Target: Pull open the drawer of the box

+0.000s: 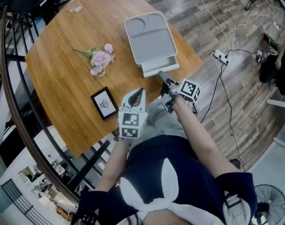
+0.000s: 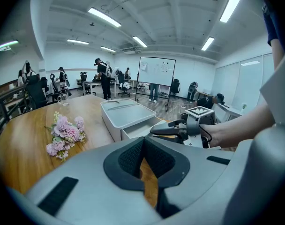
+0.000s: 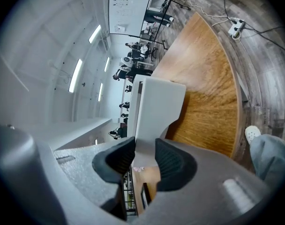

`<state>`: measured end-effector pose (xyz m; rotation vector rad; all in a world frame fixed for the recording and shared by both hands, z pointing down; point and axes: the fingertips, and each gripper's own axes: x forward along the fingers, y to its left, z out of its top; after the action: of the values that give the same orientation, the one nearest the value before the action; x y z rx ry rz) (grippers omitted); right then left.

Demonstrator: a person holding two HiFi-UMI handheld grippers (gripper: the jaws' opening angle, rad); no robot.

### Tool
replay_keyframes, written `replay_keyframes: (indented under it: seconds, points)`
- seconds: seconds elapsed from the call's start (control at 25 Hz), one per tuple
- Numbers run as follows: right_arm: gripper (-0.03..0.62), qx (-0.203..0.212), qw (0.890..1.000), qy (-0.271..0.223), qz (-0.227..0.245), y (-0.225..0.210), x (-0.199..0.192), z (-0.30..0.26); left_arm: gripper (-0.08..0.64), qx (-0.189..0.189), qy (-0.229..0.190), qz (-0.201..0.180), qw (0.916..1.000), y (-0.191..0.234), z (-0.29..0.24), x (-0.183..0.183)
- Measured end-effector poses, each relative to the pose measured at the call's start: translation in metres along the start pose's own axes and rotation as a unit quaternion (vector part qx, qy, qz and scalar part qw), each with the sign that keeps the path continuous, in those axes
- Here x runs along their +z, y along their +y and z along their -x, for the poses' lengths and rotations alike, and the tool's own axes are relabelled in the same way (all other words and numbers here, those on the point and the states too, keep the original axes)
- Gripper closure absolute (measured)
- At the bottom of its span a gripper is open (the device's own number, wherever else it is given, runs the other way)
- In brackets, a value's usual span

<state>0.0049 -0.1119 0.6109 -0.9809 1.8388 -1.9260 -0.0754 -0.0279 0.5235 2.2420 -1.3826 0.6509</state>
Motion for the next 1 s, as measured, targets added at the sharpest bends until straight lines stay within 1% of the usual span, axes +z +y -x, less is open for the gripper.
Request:
replay_keyframes:
  seconds: [0.16,0.28,0.4,0.52,0.6,0.68,0.88,0.96,1.0]
  points:
    - [0.459,-0.011,1.000,0.009,0.021,0.001,-0.001,0.004,0.543,0.000,-0.004,-0.004,1.0000,0.000,0.001,0.002]
    - [0.436,-0.015,0.999,0.020,0.046,0.002,-0.005,0.013,0.541,0.000,-0.005,-0.009,0.9999,-0.001,0.002,0.005]
    - [0.420,-0.015,0.995,0.037,0.089,0.009,-0.008,0.021,0.541,-0.001,-0.004,-0.012,0.9999,0.000,0.003,0.007]
    - [0.402,-0.016,0.987,0.055,0.149,0.016,-0.006,0.029,0.541,-0.010,-0.004,-0.013,0.9999,0.001,0.002,0.008]
    - [0.395,-0.015,0.978,0.065,0.195,0.024,-0.004,0.033,0.541,-0.017,-0.002,-0.016,0.9997,0.000,0.001,0.009]
    - [0.390,-0.016,0.967,0.075,0.241,0.031,-0.001,0.036,0.541,-0.023,0.000,-0.020,0.9995,-0.001,0.000,0.010]
    - [0.390,-0.017,0.932,0.096,0.350,0.052,0.004,0.038,0.540,-0.031,-0.004,-0.036,0.9989,0.000,-0.001,0.016]
    - [0.390,-0.020,0.919,0.099,0.382,0.058,0.008,0.039,0.516,-0.040,-0.005,-0.039,0.9984,0.000,-0.003,0.020]
    - [0.390,-0.023,0.912,0.101,0.396,0.061,0.010,0.039,0.485,-0.046,-0.004,-0.041,0.9981,-0.001,-0.004,0.023]
